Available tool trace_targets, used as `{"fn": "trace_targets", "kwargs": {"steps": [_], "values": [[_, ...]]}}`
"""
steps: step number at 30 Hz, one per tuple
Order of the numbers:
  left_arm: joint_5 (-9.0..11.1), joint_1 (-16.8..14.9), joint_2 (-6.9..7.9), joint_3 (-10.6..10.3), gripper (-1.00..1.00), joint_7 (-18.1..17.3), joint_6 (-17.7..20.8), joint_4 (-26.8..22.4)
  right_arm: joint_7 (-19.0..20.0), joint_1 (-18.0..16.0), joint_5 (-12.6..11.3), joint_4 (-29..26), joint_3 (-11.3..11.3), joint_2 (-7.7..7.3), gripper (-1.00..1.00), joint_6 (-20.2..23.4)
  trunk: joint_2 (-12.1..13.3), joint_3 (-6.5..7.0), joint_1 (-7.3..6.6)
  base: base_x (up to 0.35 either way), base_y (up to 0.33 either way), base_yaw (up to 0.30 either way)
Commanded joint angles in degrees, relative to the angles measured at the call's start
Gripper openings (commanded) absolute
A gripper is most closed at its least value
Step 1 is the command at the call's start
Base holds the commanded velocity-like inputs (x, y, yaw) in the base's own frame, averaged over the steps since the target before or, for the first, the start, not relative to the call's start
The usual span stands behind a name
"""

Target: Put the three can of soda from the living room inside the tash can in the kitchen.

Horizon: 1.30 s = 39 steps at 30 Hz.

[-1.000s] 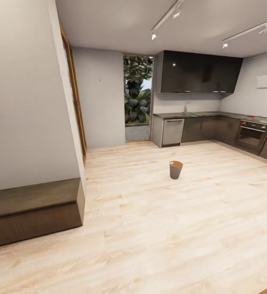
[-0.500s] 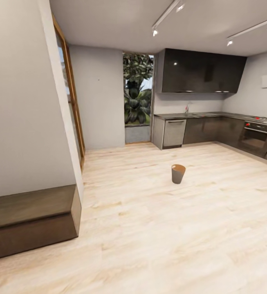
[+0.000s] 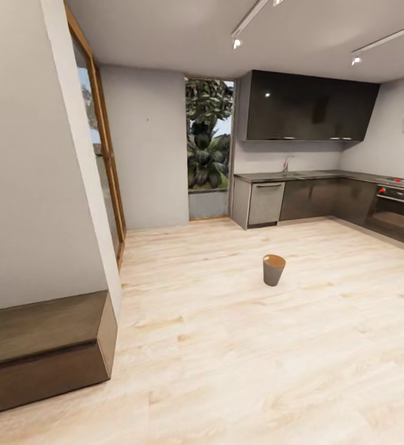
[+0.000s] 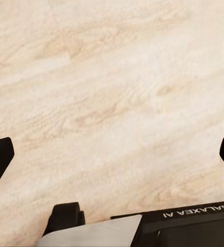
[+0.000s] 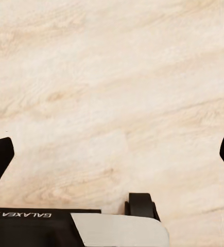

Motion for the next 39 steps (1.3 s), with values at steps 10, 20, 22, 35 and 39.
{"fn": "trace_targets", "kwargs": {"steps": [10, 20, 22, 35, 39], "values": [[-0.1, -0.2, -0.15, 0.0, 1.00, 0.1, 0.0, 0.0, 0.4, -0.1, 0.0, 0.3, 0.4, 0.02, 1.00, -3.6, 0.0, 0.00, 0.00, 0.344, 0.000, -0.007], [-0.2, -0.2, -0.20, 0.0, 1.00, 0.1, -0.3, 0.0, 0.4, -0.1, 0.2, 0.7, 0.5, 0.01, 1.00, -7.6, 0.0, -0.05, 0.00, 0.344, 0.000, -0.202], [-0.3, -0.2, -0.21, 0.0, 1.00, 0.1, -0.3, 0.0, 0.4, -0.1, 0.2, 0.7, 0.6, 0.01, 1.00, -7.8, 0.0, -0.09, 0.00, 0.345, 0.000, -0.256], [-0.4, -0.2, -0.34, -0.1, 1.00, 0.1, -0.4, 0.0, 0.4, 0.0, 0.4, 0.7, 0.8, 0.07, 1.00, -8.3, 0.0, -0.40, 0.00, 0.344, -0.019, -0.263], [-0.4, -0.2, -0.34, -0.1, 1.00, 0.1, -0.4, 0.0, 0.4, 0.0, 0.4, 0.7, 0.8, 0.09, 1.00, -8.3, 0.0, -0.51, 0.00, 0.344, -0.011, -0.236]]}}
